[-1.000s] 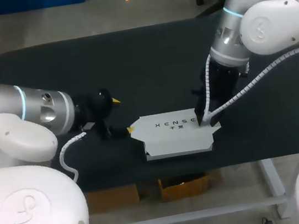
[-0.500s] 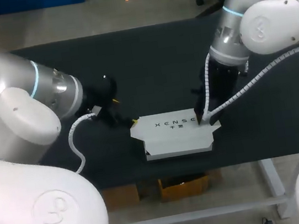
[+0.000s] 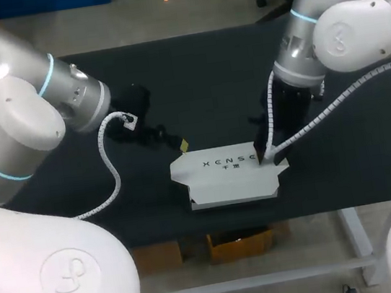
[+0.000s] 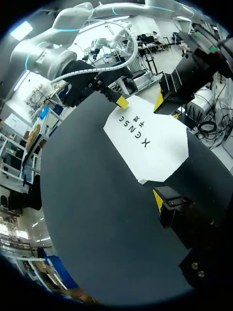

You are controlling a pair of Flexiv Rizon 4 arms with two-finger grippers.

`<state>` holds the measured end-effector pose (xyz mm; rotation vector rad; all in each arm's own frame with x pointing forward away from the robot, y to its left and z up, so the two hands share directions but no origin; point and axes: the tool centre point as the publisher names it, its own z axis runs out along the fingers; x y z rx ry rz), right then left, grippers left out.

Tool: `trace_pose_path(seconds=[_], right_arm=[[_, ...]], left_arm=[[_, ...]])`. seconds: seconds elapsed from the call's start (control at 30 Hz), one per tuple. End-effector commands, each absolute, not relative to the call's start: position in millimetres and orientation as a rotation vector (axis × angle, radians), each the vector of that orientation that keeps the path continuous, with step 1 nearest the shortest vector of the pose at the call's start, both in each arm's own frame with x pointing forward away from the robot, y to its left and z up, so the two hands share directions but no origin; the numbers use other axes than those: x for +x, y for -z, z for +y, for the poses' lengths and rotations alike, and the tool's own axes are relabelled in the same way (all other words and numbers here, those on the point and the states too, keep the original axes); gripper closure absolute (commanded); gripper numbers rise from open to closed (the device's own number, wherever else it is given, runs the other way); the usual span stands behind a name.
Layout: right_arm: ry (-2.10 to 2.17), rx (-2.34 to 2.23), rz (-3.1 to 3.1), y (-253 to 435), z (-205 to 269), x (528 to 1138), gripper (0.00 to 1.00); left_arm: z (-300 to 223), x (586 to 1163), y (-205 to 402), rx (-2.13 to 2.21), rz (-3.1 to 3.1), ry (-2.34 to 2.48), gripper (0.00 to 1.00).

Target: Assemble the packaging by folding the flat box into shape, placing the metal phone stand inside, and closing the box properly

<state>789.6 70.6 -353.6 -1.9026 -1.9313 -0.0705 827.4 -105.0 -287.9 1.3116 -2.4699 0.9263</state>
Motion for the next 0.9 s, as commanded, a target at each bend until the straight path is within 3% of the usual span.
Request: trace_pose_path(seconds=[0.03,0.23,0.9], right_arm=[[0.067,-1.900,-1.931,355.5,72.3,790.1,0.61],[0.063,-1.900,-1.930,355.8,72.5,789.8,0.61],[0.074,-1.902,-1.934,353.7,71.8,790.0,0.63]], left_arm=[[-114.2,824.2,289.0,1.630,-2.061,-0.462,0.00],[-118.7,817.3,292.2,1.956,-1.810,-0.332,0.00],[-129.0,828.7,301.5,1.941,-1.841,-0.305,0.00]])
